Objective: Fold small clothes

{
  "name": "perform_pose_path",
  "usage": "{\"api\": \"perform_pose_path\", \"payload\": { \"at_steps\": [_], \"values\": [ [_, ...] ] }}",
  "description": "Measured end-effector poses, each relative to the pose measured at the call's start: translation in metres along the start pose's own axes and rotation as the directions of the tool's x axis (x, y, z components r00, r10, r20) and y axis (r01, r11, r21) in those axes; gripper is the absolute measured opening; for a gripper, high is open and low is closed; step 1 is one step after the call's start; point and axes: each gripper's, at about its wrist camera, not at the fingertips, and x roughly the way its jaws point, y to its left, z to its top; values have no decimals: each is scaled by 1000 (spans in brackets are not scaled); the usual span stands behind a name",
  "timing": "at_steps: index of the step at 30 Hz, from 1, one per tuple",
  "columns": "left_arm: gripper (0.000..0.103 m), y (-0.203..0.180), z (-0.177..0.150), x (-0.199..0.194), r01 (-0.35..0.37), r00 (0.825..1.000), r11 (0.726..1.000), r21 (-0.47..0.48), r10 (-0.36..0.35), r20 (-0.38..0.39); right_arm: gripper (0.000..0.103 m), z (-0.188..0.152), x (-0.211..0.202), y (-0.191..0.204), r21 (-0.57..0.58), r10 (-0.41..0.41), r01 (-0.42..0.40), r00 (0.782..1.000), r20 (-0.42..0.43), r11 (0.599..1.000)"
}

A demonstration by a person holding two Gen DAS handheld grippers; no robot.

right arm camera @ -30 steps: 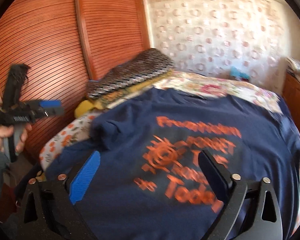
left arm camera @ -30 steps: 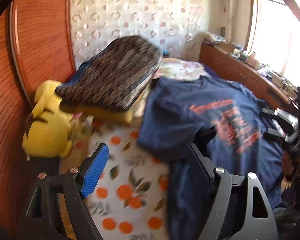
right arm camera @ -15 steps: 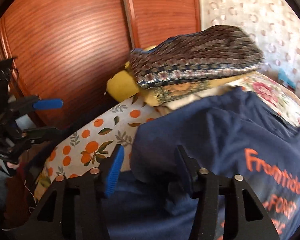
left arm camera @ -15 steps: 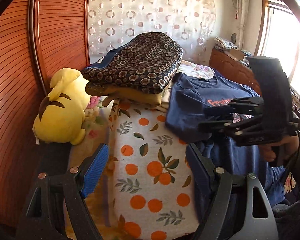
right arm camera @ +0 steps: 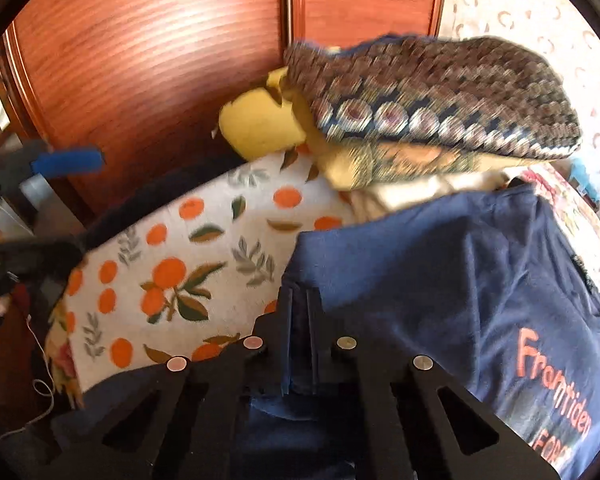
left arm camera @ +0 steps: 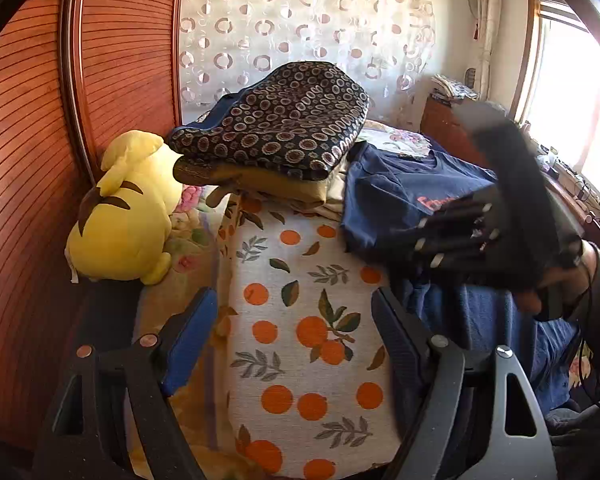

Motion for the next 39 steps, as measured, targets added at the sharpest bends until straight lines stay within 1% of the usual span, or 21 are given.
{"api": "perform_pose_path", "payload": {
  "at_steps": [2,4,6,8,11,13,16,18,19,23,24,25,27,28,30,31,33,34,36,37,39],
  "values": [
    [80,-3,-1,1,6,1000,1000,0,-6,-1,5,4,-23,-12,45,32,-36,995,90,998],
    [80,-8,0,4,13,1000,1000,3,-13,-7,5,6,-46,-27,97,31,-48,984,175,994],
    [80,-15,1,7,25,1000,1000,8,-25,-8,5,1,-69,-46,157,2,-41,970,244,987],
    [80,-24,2,10,41,999,999,19,-41,-11,5,-10,-85,-70,236,-69,3,960,273,972],
    [80,-39,3,19,61,998,997,40,-60,-20,5,-33,-91,-102,362,-181,85,954,240,928],
    [80,-48,3,23,72,997,996,51,-71,-26,5,-55,-87,-118,422,-249,155,952,176,893],
    [80,-62,3,32,91,995,993,69,-89,-39,5,-77,-79,-124,444,-322,250,942,95,860],
    [80,-69,3,38,99,994,992,79,-95,-49,5,-89,-73,-126,449,-345,284,937,59,847],
    [80,-73,4,41,101,994,991,83,-97,-54,6,-95,-80,-130,446,-352,297,935,44,844],
    [80,-82,3,54,109,992,990,90,-102,-80,18,-91,-83,-117,422,-396,344,917,39,839],
    [80,-84,3,58,110,991,990,92,-102,-88,28,-90,-83,-115,418,-405,354,914,37,837],
    [80,-85,2,61,111,990,989,95,-102,-94,41,-90,-86,-114,417,-413,361,910,39,834],
    [80,-91,1,68,102,990,989,109,-91,-107,55,-95,-93,-115,419,-430,371,902,51,829],
    [80,-93,1,70,95,990,988,121,-81,-112,56,-98,-98,-111,420,-426,362,902,67,832],
    [80,-97,2,75,85,991,986,143,-68,-117,57,-105,-102,-110,421,-400,327,912,94,846],
    [77,-98,3,77,85,991,985,151,-68,-120,57,-108,-102,-109,420,-387,313,917,101,852],
    [61,-99,4,83,95,988,983,157,-74,-135,57,-116,-101,-101,403,-369,298,923,111,865],
    [59,-99,4,86,91,988,983,158,-68,-142,57,-119,-100,-101,397,-366,297,924,110,869],
    [43,-98,5,89,87,987,984,157,-64,-148,57,-125,-103,-104,391,-364,304,927,90,869],
    [40,-96,5,91,87,986,984,153,-63,-154,57,-127,-101,-105,393,-363,305,928,81,867],
    [23,-93,5,91,84,987,986,144,-62,-150,57,-129,-102,-106,404,-334,272,938,92,874]
  ]
}}
